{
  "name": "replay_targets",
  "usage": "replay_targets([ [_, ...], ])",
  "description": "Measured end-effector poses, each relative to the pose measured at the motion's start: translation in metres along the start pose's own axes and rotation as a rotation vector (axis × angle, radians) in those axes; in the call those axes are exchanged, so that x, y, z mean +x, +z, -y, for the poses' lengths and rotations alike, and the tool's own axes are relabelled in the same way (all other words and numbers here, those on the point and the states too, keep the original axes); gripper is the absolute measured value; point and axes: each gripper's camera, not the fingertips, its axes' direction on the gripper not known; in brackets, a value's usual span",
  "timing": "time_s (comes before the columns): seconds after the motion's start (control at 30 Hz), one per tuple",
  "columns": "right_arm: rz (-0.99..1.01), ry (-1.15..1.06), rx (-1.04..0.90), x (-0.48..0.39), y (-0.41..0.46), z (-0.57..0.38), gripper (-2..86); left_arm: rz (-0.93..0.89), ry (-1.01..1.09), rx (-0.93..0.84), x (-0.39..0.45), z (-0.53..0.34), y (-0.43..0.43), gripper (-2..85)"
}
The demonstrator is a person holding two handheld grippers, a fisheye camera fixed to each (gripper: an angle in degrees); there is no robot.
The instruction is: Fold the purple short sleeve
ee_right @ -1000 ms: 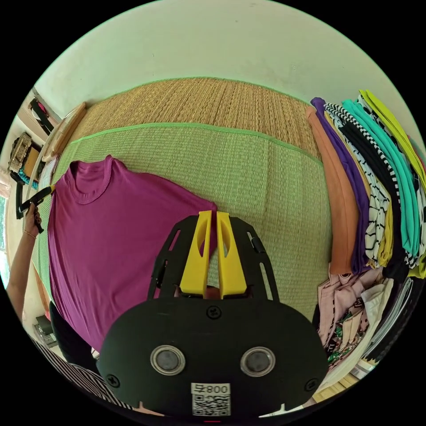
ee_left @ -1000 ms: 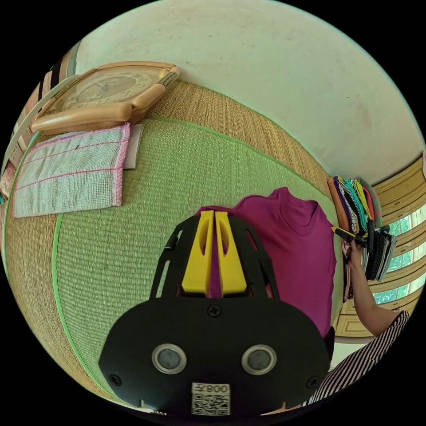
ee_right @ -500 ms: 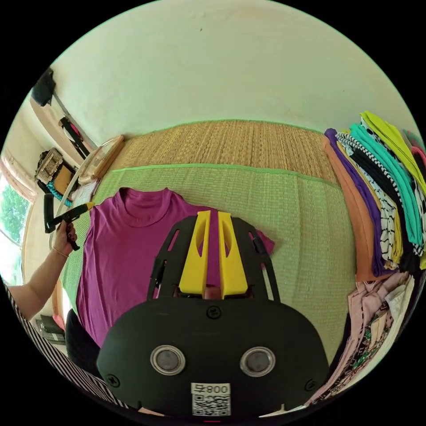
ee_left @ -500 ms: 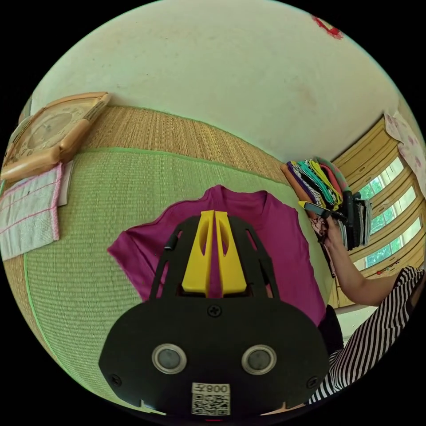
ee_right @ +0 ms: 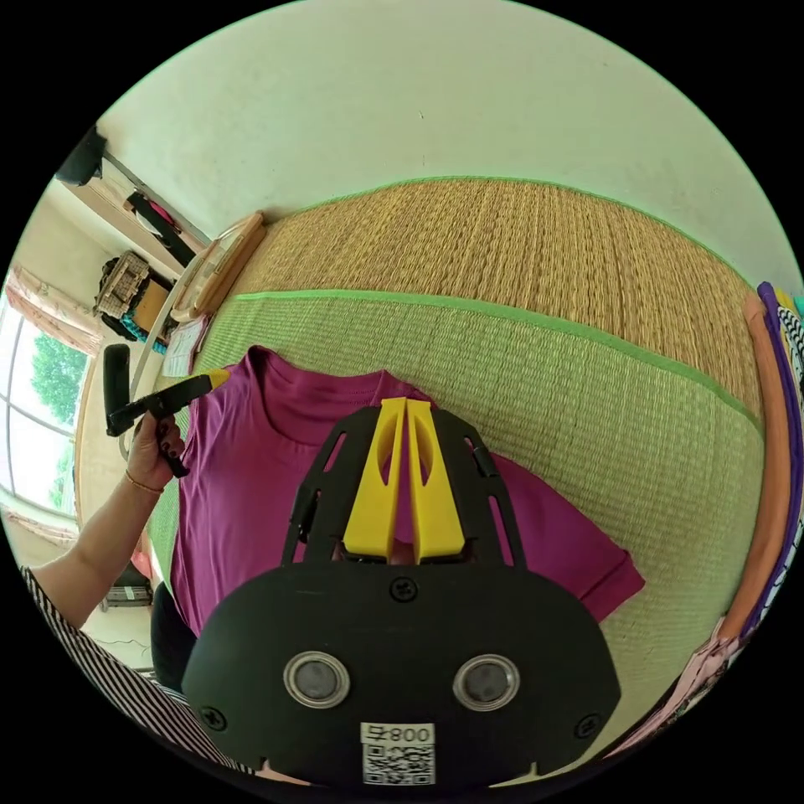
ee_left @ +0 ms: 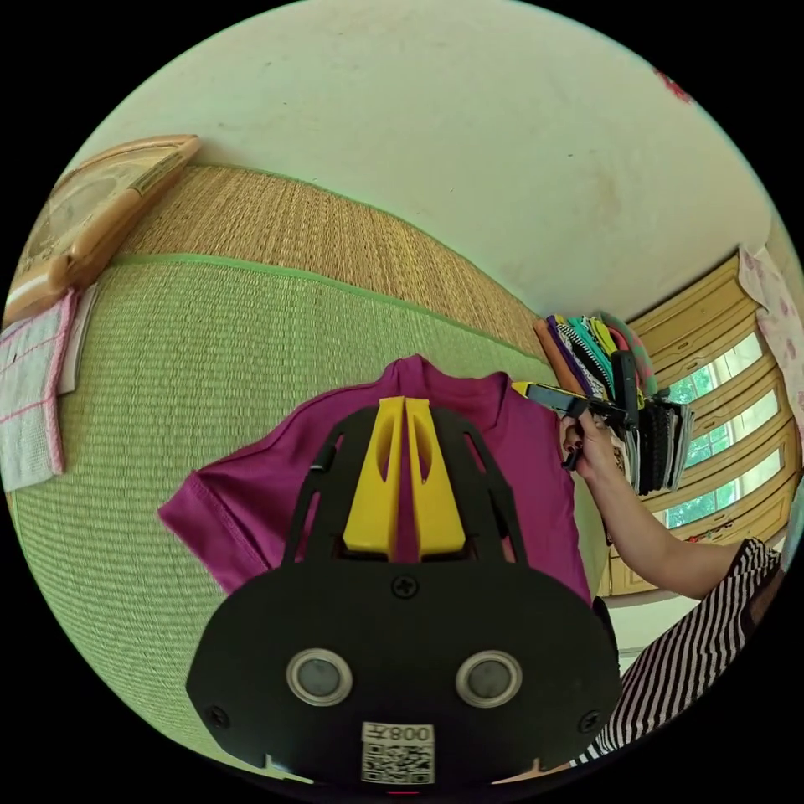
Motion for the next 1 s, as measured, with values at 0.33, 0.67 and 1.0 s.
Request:
replay_targets([
  [0.33,0.016,0.152,0.087,0.086,-0.110,-0.178,5.1,0.027,-0.202,0.067,-0.053,-0.174,-0.103,6.3],
  [0.67,-0.002,0.369,0.033,0.144,-0.131,-0.277,7.0,0.011,-0.296,0.033,-0.065,-0.223,-0.086,1.4],
  [1.0,0.058,0.370,0.050,0.154,-0.125,-0.256,7.5,0.033,-0.311,0.066,-0.063,-0.272,-0.105,0.9],
])
